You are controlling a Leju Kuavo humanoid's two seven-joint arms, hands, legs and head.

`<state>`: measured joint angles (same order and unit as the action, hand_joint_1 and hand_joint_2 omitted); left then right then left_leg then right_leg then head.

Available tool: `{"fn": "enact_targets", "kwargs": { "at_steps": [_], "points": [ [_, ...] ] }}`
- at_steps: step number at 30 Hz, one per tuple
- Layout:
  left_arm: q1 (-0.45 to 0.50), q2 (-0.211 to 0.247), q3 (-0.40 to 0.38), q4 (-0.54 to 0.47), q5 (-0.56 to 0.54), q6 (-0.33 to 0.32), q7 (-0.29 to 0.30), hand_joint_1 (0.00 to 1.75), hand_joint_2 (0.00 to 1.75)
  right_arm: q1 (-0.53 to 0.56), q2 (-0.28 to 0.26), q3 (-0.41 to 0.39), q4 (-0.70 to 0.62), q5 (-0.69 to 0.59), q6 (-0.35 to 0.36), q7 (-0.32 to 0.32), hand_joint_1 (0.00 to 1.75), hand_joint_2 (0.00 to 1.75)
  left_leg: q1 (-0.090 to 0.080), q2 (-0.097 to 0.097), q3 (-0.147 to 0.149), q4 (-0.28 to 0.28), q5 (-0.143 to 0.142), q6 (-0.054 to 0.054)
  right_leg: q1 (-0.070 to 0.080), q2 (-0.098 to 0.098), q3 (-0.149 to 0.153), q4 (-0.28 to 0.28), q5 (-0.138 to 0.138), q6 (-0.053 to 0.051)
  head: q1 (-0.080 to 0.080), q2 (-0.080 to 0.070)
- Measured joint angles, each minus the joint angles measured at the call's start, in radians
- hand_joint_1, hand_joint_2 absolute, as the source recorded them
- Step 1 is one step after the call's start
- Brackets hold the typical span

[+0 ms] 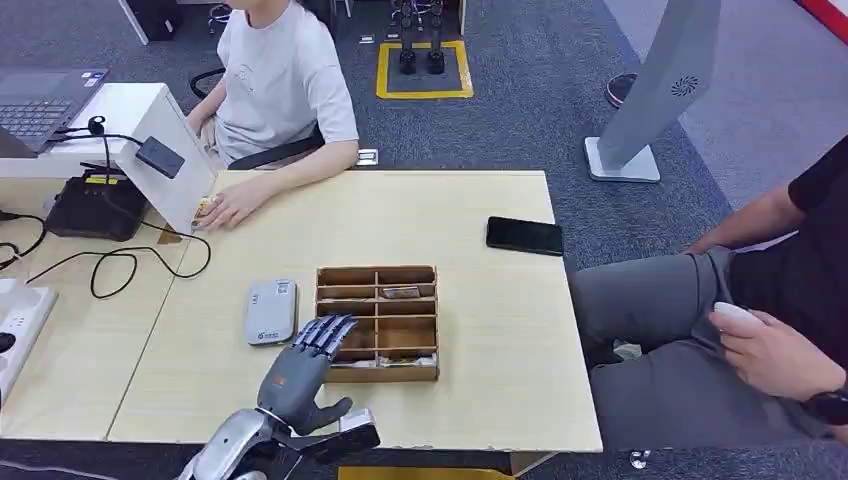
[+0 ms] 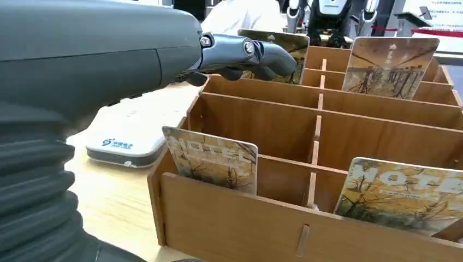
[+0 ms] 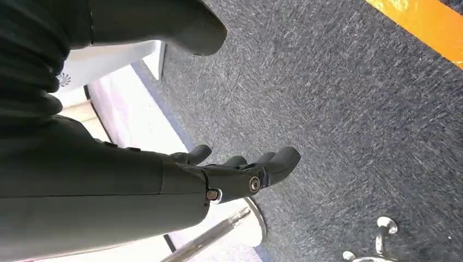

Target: Pass the card to the sensor for recognition and then transmit it.

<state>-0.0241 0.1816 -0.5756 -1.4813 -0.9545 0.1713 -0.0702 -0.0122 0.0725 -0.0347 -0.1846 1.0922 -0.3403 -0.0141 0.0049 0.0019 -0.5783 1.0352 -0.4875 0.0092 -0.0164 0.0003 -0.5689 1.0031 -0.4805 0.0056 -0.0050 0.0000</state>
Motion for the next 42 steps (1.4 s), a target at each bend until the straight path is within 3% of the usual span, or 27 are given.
{"fn": "enact_targets", "kwargs": {
  "at_steps": [8, 9, 10, 12, 17, 19, 21, 24, 42],
  "points": [
    [0.009, -0.005, 0.013, 0.0, -0.006, 0.008, 0.007, 0.0, 1.75, 0.003, 0.004, 0.0, 0.0, 0.007, 0.0, 0.004, 0.0, 1.75, 0.0, 0.0, 0.0, 0.0, 0.0, 0.0, 0.0, 0.0, 0.0, 0.0, 0.0, 0.0, 0.0, 0.0],
    [0.01, -0.006, 0.015, 0.0, -0.006, 0.008, 0.007, 0.54, 1.75, 0.003, 0.006, 0.0, 0.0, 0.007, 0.0, 0.005, 0.0, 1.75, 0.0, 0.0, 0.0, 0.0, 0.0, 0.0, 0.0, 0.0, 0.0, 0.0, 0.0, 0.0, 0.0, 0.0],
    [0.012, -0.007, 0.016, 0.0, -0.006, 0.008, 0.007, 1.57, 1.75, 0.002, 0.006, 0.0, 0.0, 0.007, 0.0, 0.005, 0.0, 1.75, 0.0, 0.0, 0.0, 0.0, 0.0, 0.0, 0.0, 0.0, 0.0, 0.0, 0.0, 0.0, 0.0, 0.0],
    [0.013, -0.01, 0.022, 0.0, -0.006, 0.008, 0.007, 1.71, 1.75, 0.002, 0.008, 0.0, 0.0, 0.009, 0.0, 0.006, 0.0, 1.75, 0.0, 0.0, 0.0, 0.0, 0.0, 0.0, 0.0, 0.0, 0.0, 0.0, 0.0, 0.0, 0.0, 0.0],
    [0.012, -0.01, 0.031, 0.0, -0.036, 0.016, 0.02, 1.47, 1.75, 0.001, 0.011, 0.0, -0.001, 0.016, 0.0, 0.01, 0.0, 1.75, 0.0, 0.0, 0.0, 0.0, 0.0, 0.0, 0.0, 0.0, 0.0, 0.0, 0.0, 0.0, 0.0, 0.0],
    [0.01, -0.01, 0.034, 0.0, -0.041, 0.02, 0.021, 1.62, 1.75, 0.001, 0.014, 0.0, -0.002, 0.019, 0.0, 0.011, 0.0, 1.75, 0.0, 0.0, 0.0, 0.0, 0.0, 0.0, 0.0, 0.0, 0.0, 0.0, 0.0, 0.0, 0.0, 0.0],
    [0.008, -0.011, 0.038, 0.0, -0.042, 0.022, 0.021, 1.45, 1.75, 0.001, 0.015, 0.0, -0.003, 0.021, 0.0, 0.011, 0.0, 1.75, 0.0, 0.0, 0.0, 0.0, 0.0, 0.0, 0.0, 0.0, 0.001, 0.0, 0.0, 0.0, 0.0, 0.0],
    [0.005, -0.012, 0.044, 0.0, -0.039, 0.022, 0.021, 1.57, 1.75, 0.0, 0.016, 0.0, -0.005, 0.021, 0.001, 0.006, 0.0, 1.75, 0.0, 0.0, 0.001, 0.0, 0.0, 0.0, 0.0, 0.0, 0.001, 0.0, 0.0, 0.0, 0.0, 0.0],
    [0.005, -0.013, 0.048, 0.0, -0.037, 0.022, 0.02, 1.61, 1.75, -0.004, 0.017, 0.0, -0.006, 0.02, 0.001, 0.005, 0.0, 1.75, 0.0, 0.0, 0.0, 0.0, 0.0, 0.0, 0.0, 0.0, 0.0, 0.0, 0.0, 0.0, 0.0, 0.0]
  ]
}}
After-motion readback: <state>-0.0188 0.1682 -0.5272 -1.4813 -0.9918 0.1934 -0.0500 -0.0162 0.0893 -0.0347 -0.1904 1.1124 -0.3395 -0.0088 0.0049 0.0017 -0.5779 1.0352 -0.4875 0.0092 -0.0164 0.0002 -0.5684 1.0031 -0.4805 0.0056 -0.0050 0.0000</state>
